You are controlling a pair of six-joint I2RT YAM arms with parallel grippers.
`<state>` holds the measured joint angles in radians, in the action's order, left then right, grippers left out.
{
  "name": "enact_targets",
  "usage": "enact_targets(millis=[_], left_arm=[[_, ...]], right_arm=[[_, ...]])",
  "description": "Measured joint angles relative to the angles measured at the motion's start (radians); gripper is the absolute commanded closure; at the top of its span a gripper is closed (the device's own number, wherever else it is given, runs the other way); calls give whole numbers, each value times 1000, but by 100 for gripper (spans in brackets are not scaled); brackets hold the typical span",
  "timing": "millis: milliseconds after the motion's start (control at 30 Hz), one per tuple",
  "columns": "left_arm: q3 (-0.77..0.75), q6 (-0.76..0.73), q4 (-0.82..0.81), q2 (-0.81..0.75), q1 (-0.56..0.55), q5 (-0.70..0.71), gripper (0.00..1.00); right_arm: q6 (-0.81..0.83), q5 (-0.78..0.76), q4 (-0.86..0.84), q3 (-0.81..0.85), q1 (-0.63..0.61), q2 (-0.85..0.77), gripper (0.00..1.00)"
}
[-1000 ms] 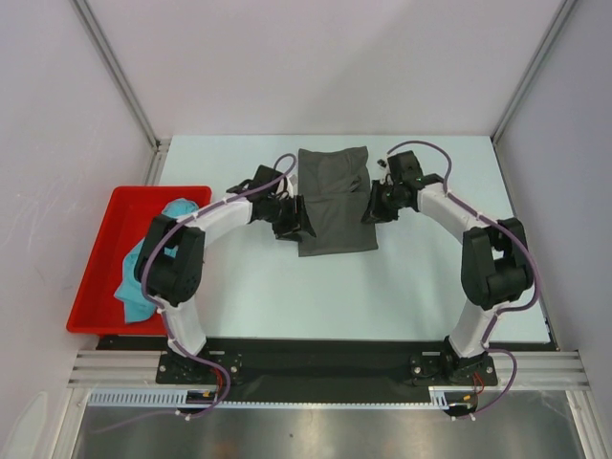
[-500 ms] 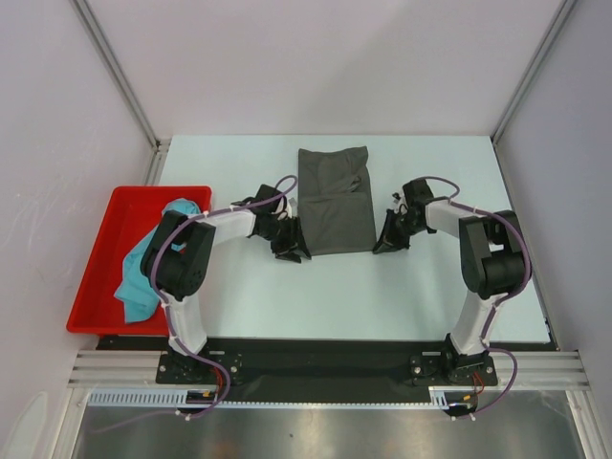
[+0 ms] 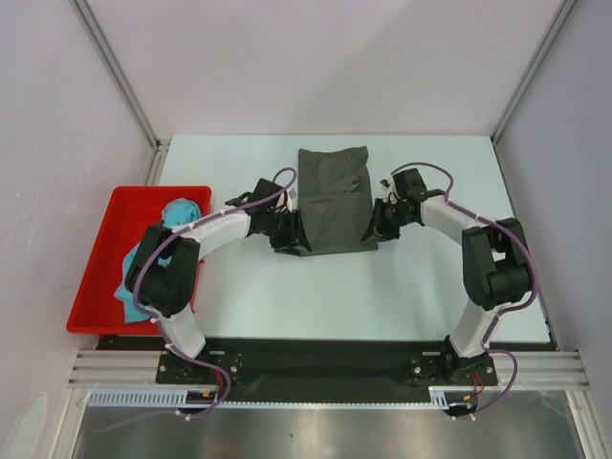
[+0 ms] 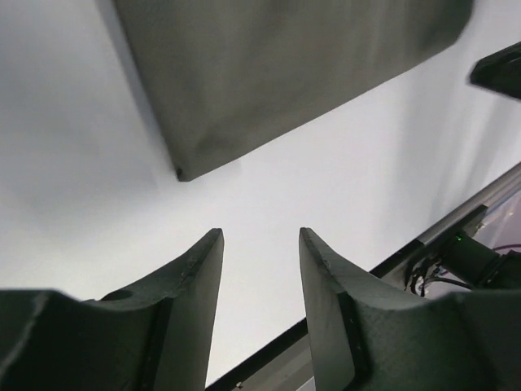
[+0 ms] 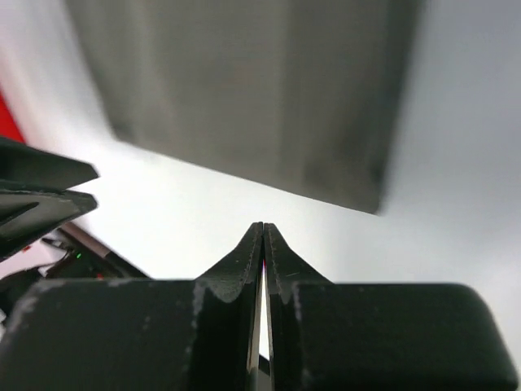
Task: Fold and stack the t-shirts
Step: Fold the tshirt
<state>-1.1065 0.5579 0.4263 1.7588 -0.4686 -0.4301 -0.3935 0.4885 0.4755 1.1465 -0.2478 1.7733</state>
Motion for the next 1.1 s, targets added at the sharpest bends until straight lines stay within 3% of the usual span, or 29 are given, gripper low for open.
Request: enact_targets(millis=[333,700,800,833,933,1000,1100], left_arm=[[-89,36,-86,192,0,-38,59],[-81,16,-98,187,6,-44,55],[-64,3,-86,158,6,-31,48],[-59,-6,-71,142,6,-18,45],[-51,-25,-10,86,5,13,32],[-51,-35,22,36,4,27,26],[-46,-34,39,-33,10,34,29]], right_arm=[[-43,47,-71,15,-15,127,93],[-24,46,-80,-119,126,69,92],[-13,7,-66,-127,147,41,86],[-11,-3,-62,-132,148,29,74],[-10,-2,-48,-140,146,-8,53],[-13,19,-58,-145,145,-21,48],[-33,68,-93,-157,141,-16,47]])
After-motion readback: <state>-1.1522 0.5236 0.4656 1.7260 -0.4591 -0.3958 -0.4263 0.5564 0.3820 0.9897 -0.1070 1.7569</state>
